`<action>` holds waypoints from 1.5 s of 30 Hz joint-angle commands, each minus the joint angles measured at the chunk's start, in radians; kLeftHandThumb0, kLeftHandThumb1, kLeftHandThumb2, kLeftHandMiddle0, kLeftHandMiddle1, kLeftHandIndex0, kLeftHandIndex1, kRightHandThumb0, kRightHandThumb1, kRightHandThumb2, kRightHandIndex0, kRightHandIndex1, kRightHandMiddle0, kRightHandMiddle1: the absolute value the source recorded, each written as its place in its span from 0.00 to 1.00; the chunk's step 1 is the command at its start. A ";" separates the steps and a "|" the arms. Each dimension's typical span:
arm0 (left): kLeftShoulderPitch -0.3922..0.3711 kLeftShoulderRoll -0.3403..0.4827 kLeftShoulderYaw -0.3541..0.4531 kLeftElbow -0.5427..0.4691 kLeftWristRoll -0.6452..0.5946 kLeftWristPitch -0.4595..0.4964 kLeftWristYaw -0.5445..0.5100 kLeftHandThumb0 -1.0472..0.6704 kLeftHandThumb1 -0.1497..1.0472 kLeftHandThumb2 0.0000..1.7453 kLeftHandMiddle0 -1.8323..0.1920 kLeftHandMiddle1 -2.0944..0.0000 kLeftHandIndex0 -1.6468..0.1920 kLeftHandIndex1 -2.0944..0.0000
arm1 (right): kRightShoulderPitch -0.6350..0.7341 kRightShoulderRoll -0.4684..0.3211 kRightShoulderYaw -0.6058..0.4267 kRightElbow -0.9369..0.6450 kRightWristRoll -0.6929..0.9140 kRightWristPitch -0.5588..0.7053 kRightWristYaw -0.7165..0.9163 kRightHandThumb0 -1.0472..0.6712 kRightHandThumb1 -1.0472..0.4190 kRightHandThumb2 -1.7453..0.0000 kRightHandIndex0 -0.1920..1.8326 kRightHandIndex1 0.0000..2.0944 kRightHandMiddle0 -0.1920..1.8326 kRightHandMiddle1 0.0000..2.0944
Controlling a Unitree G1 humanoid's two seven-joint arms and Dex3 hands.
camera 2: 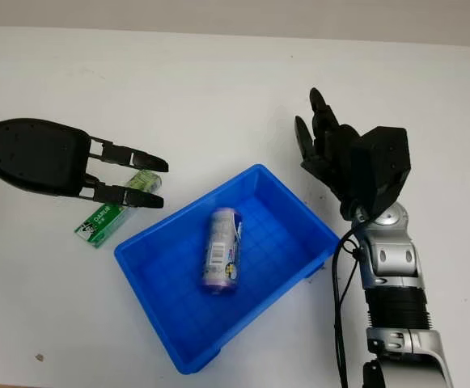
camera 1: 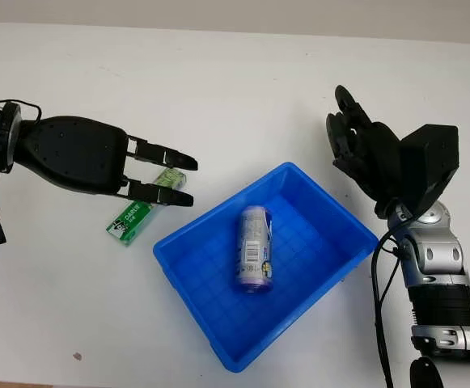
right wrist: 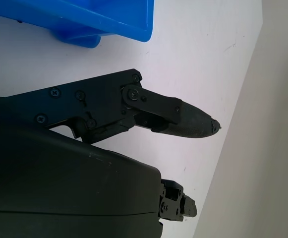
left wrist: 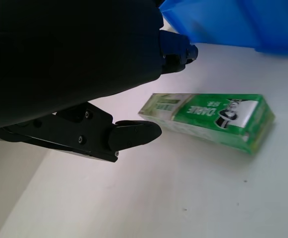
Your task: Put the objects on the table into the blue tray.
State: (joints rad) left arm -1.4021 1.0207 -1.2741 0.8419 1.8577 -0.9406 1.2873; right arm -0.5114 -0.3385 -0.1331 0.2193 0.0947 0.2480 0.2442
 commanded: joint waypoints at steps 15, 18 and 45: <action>-0.001 -0.058 -0.091 0.071 0.016 0.032 0.062 0.46 1.00 0.23 0.77 0.60 0.85 0.53 | 0.014 0.004 -0.007 -0.017 0.009 -0.002 -0.001 0.25 0.00 0.62 0.00 0.02 0.01 0.02; 0.003 -0.073 -0.112 0.095 0.039 0.096 0.132 0.49 1.00 0.13 0.77 0.43 0.85 0.39 | 0.013 0.003 -0.007 -0.016 0.013 0.002 0.003 0.26 0.00 0.62 0.00 0.02 0.00 0.02; 0.077 -0.140 0.180 0.292 -0.421 0.131 -0.367 0.36 1.00 0.19 0.61 0.00 0.82 0.00 | 0.011 -0.003 -0.007 -0.013 0.012 -0.006 0.021 0.25 0.00 0.62 0.00 0.02 0.00 0.02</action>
State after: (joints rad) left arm -1.3369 0.8713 -1.1182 1.1326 1.4496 -0.8267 0.9000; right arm -0.5046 -0.3361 -0.1351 0.2123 0.1000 0.2509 0.2622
